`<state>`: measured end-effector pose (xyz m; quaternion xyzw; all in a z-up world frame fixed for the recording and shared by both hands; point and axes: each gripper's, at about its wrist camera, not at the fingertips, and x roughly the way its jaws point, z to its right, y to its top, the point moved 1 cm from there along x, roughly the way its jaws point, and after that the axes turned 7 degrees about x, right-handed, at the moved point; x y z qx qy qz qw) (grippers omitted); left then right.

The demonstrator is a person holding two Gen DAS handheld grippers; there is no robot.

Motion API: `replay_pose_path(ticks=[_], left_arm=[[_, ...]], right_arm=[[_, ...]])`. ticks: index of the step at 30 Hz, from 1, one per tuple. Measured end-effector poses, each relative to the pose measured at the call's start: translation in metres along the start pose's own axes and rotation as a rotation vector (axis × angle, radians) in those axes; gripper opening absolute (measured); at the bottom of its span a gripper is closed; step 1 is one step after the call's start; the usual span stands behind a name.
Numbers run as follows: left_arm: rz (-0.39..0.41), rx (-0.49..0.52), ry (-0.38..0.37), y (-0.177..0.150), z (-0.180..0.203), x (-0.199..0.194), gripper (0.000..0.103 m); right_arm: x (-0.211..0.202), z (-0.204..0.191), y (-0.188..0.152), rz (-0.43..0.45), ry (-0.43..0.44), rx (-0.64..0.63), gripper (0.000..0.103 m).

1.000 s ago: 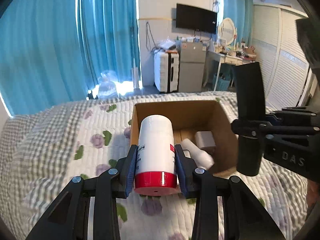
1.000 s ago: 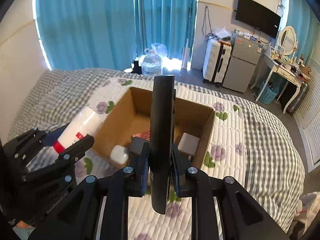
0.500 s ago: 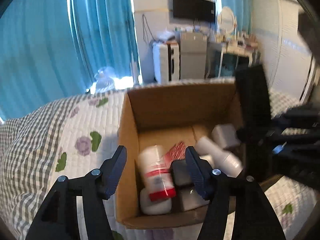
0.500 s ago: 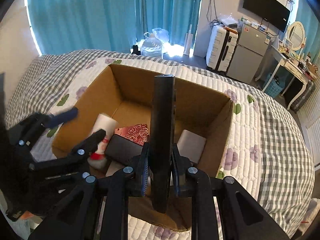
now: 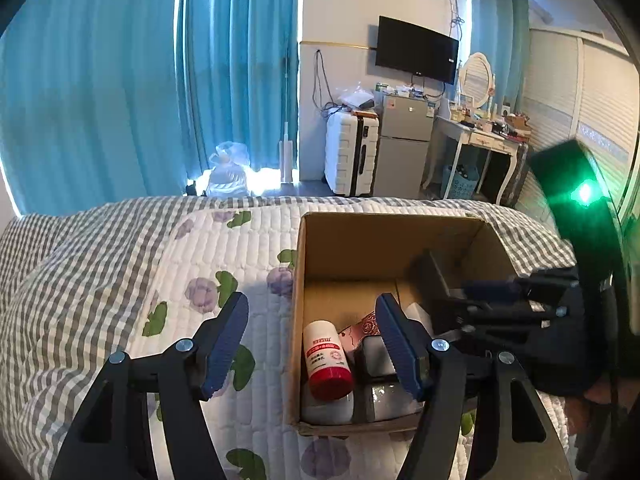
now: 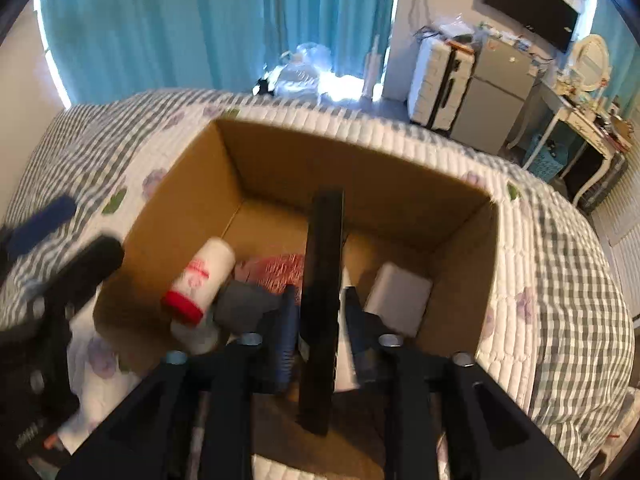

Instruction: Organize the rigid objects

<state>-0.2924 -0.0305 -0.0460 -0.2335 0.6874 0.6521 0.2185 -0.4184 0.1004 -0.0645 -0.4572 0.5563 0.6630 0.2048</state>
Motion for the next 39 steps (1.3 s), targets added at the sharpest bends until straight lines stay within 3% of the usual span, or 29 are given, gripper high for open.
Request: replay_pose_path(ticks=[1, 2, 9, 15, 16, 19, 21, 26, 28, 31, 39], left_arm=[[0.001, -0.011, -0.011, -0.001, -0.002, -0.001, 0.069], [0.003, -0.022, -0.021, -0.001, -0.004, -0.003, 0.069], [0.080, -0.046, -0.034, 0.009, -0.003, -0.046, 0.069], [0.207, -0.006, -0.003, 0.028, 0.013, -0.134, 0.069], [0.226, -0.001, 0.000, 0.030, 0.015, -0.146, 0.075], [0.304, 0.032, 0.016, 0.035, 0.025, -0.189, 0.075], [0.358, 0.051, 0.025, 0.035, 0.031, -0.214, 0.076], [0.448, 0.076, 0.037, 0.021, 0.041, -0.267, 0.079], [0.470, 0.082, 0.046, 0.013, 0.043, -0.283, 0.080], [0.494, 0.076, 0.046, -0.002, 0.044, -0.298, 0.082], [0.509, 0.074, 0.090, -0.034, 0.048, -0.293, 0.083]], right_arm=[[-0.005, 0.001, 0.003, 0.026, 0.009, 0.013, 0.058], [-0.009, 0.001, 0.005, 0.049, 0.017, 0.019, 0.062], [-0.072, -0.001, 0.008, 0.199, -0.020, 0.004, 0.062], [-0.164, -0.005, -0.013, 0.343, -0.030, 0.011, 0.062], [-0.177, -0.004, -0.017, 0.364, -0.029, 0.010, 0.062], [-0.224, -0.009, -0.034, 0.436, -0.027, 0.001, 0.063], [-0.253, -0.011, -0.048, 0.490, -0.032, 0.004, 0.069], [-0.312, -0.018, -0.087, 0.623, -0.039, 0.027, 0.094], [-0.324, -0.020, -0.099, 0.649, -0.072, 0.039, 0.103], [-0.329, -0.021, -0.118, 0.647, -0.094, 0.065, 0.103], [-0.321, 0.004, -0.159, 0.693, 0.010, 0.150, 0.103]])
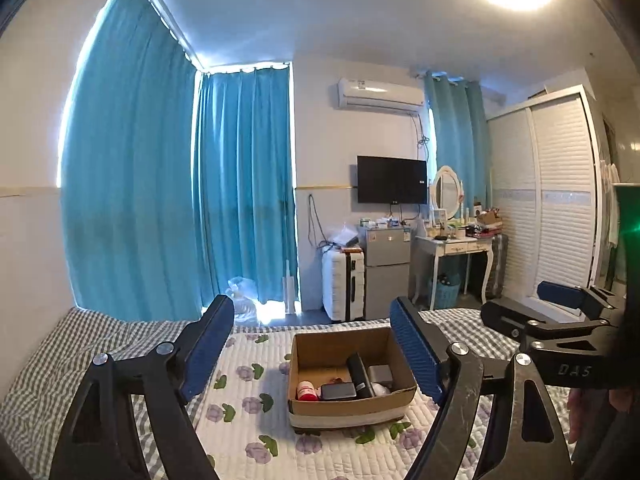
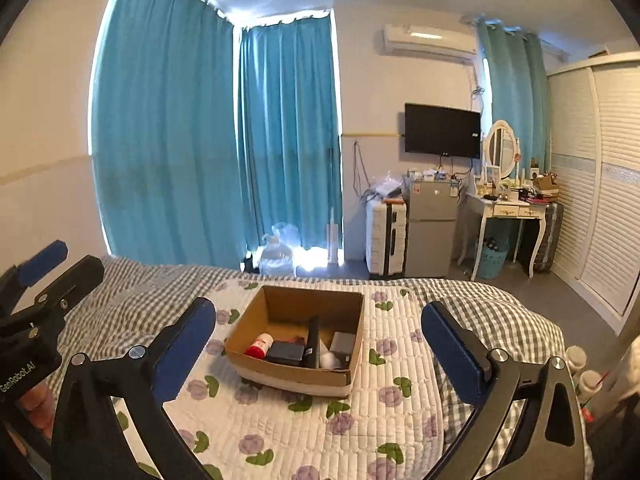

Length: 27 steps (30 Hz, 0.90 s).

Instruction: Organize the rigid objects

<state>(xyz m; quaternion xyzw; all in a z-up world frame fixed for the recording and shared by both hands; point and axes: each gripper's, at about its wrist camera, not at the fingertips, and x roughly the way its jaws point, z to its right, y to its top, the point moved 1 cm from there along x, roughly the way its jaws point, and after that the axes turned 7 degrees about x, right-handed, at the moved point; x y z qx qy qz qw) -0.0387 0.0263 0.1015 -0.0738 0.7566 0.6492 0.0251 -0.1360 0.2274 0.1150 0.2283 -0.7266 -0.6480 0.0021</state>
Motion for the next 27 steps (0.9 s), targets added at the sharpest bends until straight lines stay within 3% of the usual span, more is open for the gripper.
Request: replay_pose_path(ticks=[4, 9, 16, 23, 27], left_arm=[[0.008, 0.041, 0.037, -0.022, 0.014, 0.008, 0.083], [-0.002, -0.006, 0.072, -0.064, 0.015, 0.033, 0.083], [-0.113, -0.032, 0.078, -0.130, 0.017, 0.059, 0.083], [-0.071, -0.022, 0.081, -0.137, 0.020, 0.053, 0.083], [-0.088, -0.041, 0.091, -0.138, 0.014, 0.054, 0.083]], right_arm=[[0.005, 0.000, -0.028, 0.049, 0.000, -0.028, 0.103], [0.027, 0.005, -0.070, 0.143, -0.012, -0.077, 0.103], [0.078, 0.021, -0.140, 0.008, -0.087, -0.066, 0.103], [0.076, 0.017, -0.143, 0.049, -0.094, -0.090, 0.103], [0.073, 0.017, -0.143, 0.058, -0.088, -0.088, 0.103]])
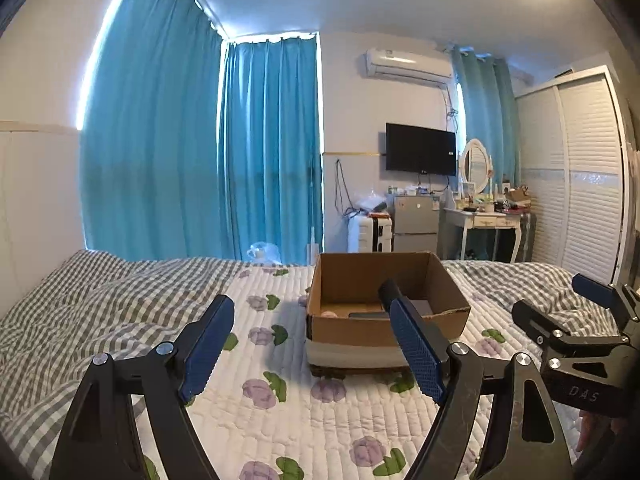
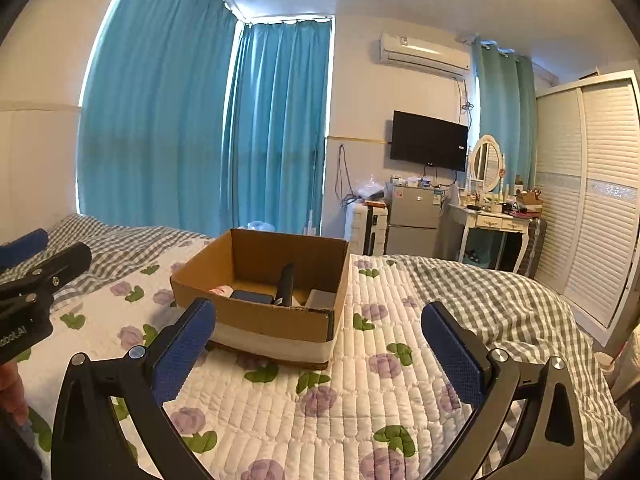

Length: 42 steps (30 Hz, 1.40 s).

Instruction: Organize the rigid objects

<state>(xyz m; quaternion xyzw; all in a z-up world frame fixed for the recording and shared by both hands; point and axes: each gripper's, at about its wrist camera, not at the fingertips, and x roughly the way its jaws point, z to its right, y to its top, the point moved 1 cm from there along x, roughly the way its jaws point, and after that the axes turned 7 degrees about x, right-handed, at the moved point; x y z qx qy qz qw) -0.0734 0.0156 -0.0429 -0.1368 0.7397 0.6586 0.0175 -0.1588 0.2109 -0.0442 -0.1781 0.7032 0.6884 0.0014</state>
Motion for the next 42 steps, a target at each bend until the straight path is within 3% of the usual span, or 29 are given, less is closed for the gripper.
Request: replay_pose_path(ticks=[42], left_arm=[[-0.051, 0.020, -0.017, -0.0083, 0.0026, 0.0035, 0.083]], right_arm=[[-0.0008, 0.0036, -0.0017, -0.019, -0.010, 0.013, 0.103]])
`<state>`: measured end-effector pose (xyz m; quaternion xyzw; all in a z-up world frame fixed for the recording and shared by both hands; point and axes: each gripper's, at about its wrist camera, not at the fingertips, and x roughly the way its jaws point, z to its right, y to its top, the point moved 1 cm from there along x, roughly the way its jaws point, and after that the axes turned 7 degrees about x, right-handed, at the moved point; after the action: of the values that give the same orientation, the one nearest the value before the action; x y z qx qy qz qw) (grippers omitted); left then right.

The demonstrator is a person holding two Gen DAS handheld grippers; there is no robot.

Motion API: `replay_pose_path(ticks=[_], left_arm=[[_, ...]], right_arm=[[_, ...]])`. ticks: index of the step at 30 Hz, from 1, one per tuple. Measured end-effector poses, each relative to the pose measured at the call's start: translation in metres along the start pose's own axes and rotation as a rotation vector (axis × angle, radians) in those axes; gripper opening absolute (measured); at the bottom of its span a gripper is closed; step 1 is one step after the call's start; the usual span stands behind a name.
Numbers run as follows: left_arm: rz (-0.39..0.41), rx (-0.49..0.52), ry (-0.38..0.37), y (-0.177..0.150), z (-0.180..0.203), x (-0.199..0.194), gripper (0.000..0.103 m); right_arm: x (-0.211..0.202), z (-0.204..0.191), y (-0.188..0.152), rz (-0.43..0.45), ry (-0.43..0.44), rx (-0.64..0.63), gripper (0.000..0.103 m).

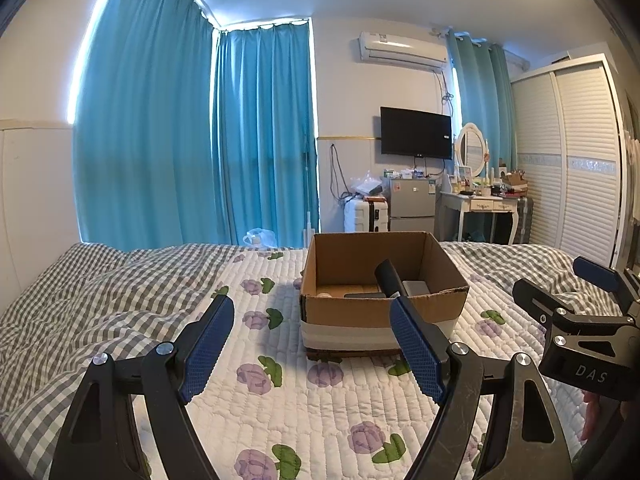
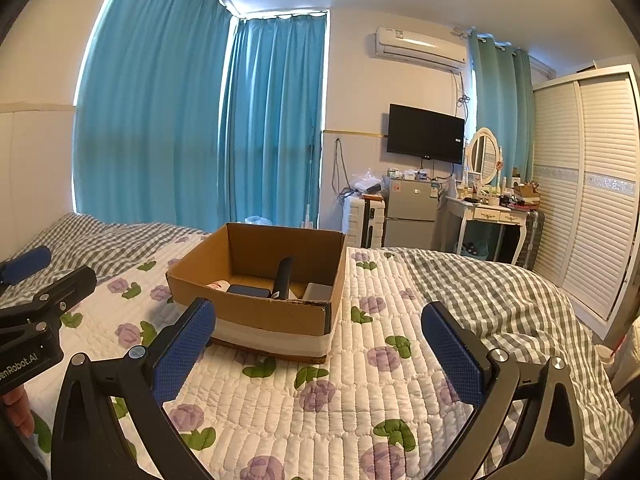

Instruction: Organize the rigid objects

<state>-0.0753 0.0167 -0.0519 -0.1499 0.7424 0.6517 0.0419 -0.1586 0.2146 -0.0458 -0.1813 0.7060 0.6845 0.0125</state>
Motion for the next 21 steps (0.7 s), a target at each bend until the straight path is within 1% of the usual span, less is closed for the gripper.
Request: replay_pose_path(ticks=[5, 21], left_arm=[[-0.010, 0.002, -0.006, -0.0009, -0.0009, 0.0011, 0.083], [-0.009, -0.006, -0.008, -0.0009, -0.0034, -0.0006, 0.083]], right_arm=[[0.0010, 0.0009, -0.0002, -0.006, -0.005, -0.001, 0.103], [0.0024, 0.0034, 0.0006, -0.011, -0.017, 0.001, 0.103]])
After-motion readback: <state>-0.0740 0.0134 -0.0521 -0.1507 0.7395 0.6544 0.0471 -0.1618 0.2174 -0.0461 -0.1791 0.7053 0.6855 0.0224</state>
